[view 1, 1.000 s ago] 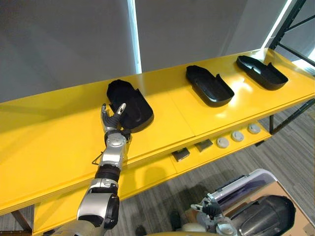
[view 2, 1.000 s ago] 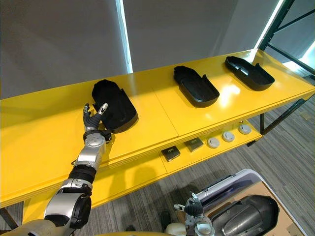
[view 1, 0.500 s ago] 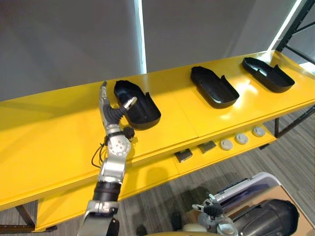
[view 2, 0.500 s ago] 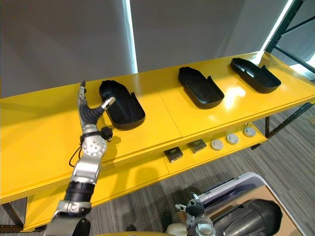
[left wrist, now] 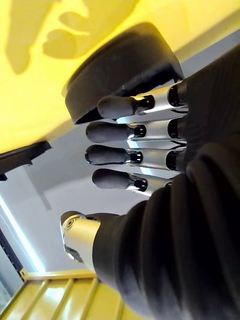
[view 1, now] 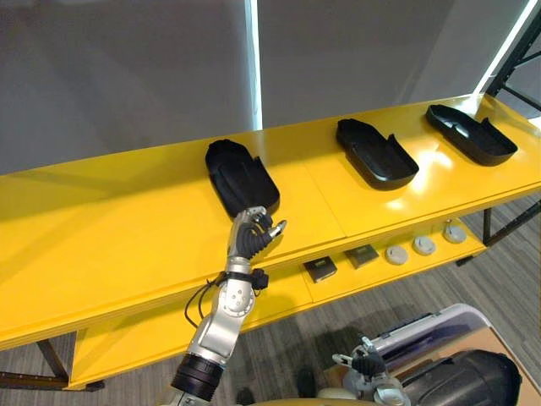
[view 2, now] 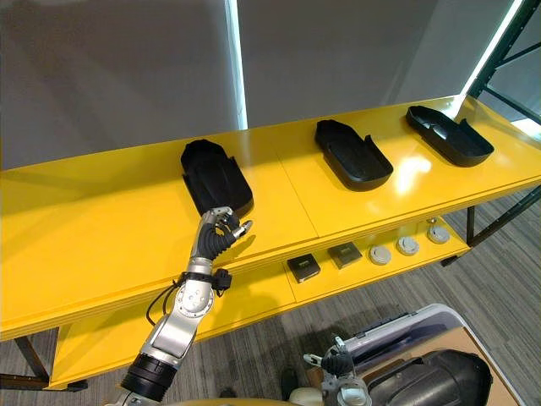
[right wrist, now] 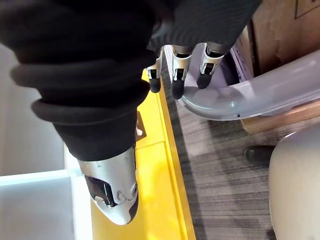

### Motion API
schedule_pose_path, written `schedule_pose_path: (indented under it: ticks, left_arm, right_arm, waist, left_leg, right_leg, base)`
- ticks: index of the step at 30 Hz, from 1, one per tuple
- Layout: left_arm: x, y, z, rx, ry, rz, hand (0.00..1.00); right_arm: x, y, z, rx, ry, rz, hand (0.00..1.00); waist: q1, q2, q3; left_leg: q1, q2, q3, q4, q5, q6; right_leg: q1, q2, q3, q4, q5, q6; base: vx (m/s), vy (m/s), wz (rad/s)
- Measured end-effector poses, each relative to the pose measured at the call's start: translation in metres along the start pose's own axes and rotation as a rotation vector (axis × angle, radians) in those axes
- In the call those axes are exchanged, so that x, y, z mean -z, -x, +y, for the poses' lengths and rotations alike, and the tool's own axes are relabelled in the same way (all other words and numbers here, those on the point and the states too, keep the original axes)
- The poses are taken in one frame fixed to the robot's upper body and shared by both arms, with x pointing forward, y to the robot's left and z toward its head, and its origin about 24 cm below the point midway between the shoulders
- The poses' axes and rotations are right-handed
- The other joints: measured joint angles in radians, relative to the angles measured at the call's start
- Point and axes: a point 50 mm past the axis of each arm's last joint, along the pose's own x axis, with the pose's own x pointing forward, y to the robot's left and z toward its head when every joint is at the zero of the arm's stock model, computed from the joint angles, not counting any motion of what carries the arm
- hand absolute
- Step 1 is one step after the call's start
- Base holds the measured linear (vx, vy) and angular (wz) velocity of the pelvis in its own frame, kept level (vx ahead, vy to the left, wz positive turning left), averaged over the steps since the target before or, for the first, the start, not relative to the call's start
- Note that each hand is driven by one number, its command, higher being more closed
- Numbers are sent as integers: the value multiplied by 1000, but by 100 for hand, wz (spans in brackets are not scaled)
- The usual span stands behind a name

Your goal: Walk over and take plastic housings, then place them on the shelf

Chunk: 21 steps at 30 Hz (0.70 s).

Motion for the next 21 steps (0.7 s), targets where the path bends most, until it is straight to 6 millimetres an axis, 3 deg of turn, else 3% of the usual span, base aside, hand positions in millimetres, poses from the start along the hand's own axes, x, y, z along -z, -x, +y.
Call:
schedule_pose_path:
  ticks: [9, 21]
  left_arm:
    - [18, 3, -11, 65, -27, 80, 100]
    - [27, -18, -4, 39, -68, 130, 100]
  right_arm:
    - [0, 0, 0, 2, 0, 3, 0]
    - [-1, -1, 0, -1, 2, -1, 0]
  waist:
    - [-2, -1, -1]
    - [-12, -2, -1]
  left_leg:
    - [-6, 1, 8, 6, 4, 3]
    - [-5, 1, 24, 6, 1, 1]
  right_leg:
    - [-9, 1, 3, 0, 3, -4]
    - [-14, 2, 19, -1, 3, -4]
  base:
    - [4, 2, -1]
    - [-12, 5, -2]
